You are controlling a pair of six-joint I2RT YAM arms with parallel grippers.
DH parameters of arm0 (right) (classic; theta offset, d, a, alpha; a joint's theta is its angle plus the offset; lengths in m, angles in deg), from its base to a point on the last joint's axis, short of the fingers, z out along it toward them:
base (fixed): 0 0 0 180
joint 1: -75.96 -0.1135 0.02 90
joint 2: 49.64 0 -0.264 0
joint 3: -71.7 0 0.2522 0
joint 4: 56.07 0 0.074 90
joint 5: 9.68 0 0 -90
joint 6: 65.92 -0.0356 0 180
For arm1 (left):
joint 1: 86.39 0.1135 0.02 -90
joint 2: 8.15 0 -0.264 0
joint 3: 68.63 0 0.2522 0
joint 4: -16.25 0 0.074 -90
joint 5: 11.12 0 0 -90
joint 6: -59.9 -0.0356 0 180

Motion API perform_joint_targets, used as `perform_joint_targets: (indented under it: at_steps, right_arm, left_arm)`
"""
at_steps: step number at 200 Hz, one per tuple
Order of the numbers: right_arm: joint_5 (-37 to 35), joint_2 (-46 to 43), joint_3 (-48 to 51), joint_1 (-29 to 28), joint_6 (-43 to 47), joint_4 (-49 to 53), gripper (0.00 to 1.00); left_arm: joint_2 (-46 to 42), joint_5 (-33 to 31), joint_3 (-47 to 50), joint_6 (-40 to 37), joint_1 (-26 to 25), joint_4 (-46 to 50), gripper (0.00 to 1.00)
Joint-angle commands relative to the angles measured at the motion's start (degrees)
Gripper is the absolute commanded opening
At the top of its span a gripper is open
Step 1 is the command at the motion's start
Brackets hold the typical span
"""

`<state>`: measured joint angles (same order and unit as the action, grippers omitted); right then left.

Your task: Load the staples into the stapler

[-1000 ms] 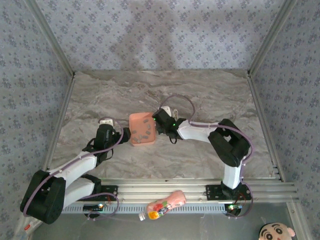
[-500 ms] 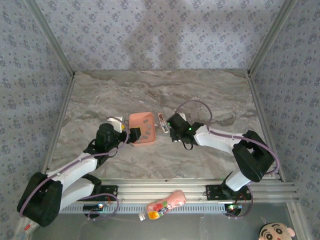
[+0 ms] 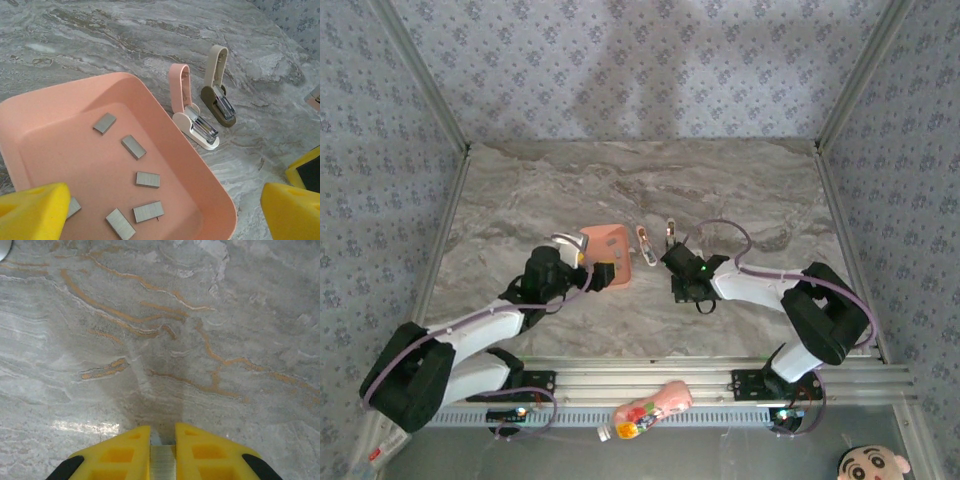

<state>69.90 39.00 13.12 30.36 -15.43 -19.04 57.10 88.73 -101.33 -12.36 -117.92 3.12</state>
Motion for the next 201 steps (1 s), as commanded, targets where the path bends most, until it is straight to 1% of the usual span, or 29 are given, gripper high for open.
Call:
perform_joint_targets:
  at_steps: [1, 23, 28, 50, 83, 125, 149, 183, 186, 201]
  right_arm:
    - [2.7, -0.5, -1.0, 0.2, -1.1, 5.7, 0.22]
    - [3.6, -1.2, -4.6, 0.6, -0.8, 10.8, 0.29]
    - [3.5, -1.4, -5.5, 0.8, -0.7, 13.6, 0.30]
    - [5.6, -1.8, -10.1, 2.7, -0.3, 20.8, 0.30]
    - [10.1, 0.9, -15.2, 5.2, 1.0, 26.7, 0.30]
    - [14.4, 6.2, -16.9, 7.5, 2.9, 25.3, 0.31]
    - [14.6, 9.0, -18.1, 7.7, 2.9, 26.3, 0.31]
    - [15.2, 10.5, -18.1, 7.8, 3.0, 25.0, 0.31]
    - [15.2, 10.6, -18.1, 7.8, 4.6, 24.9, 0.31]
    - [15.2, 11.0, -18.2, 7.7, 5.1, 24.4, 0.30]
  left_arm:
    - [0.9, 0.7, -2.2, -0.9, -0.4, -2.3, 0.97]
    - [1.7, 0.8, -2.8, -0.8, -0.5, -2.0, 0.97]
    - [1.9, 0.8, -2.9, -0.8, -0.5, -2.1, 0.97]
    - [2.4, 0.8, -3.2, -0.9, -0.6, -2.2, 0.97]
    - [3.6, 0.8, -3.8, -0.8, -0.6, -2.4, 0.97]
    - [4.6, 1.0, -4.2, -0.8, -0.7, -2.9, 0.97]
    - [4.3, 1.0, -4.3, -0.8, -0.8, -2.7, 0.97]
    - [4.3, 0.9, -4.5, -1.0, -0.7, -2.4, 0.97]
    - [4.3, 0.9, -4.6, -1.1, -0.8, -2.4, 0.97]
    - [4.4, 1.0, -4.8, -1.0, -0.8, -2.4, 0.97]
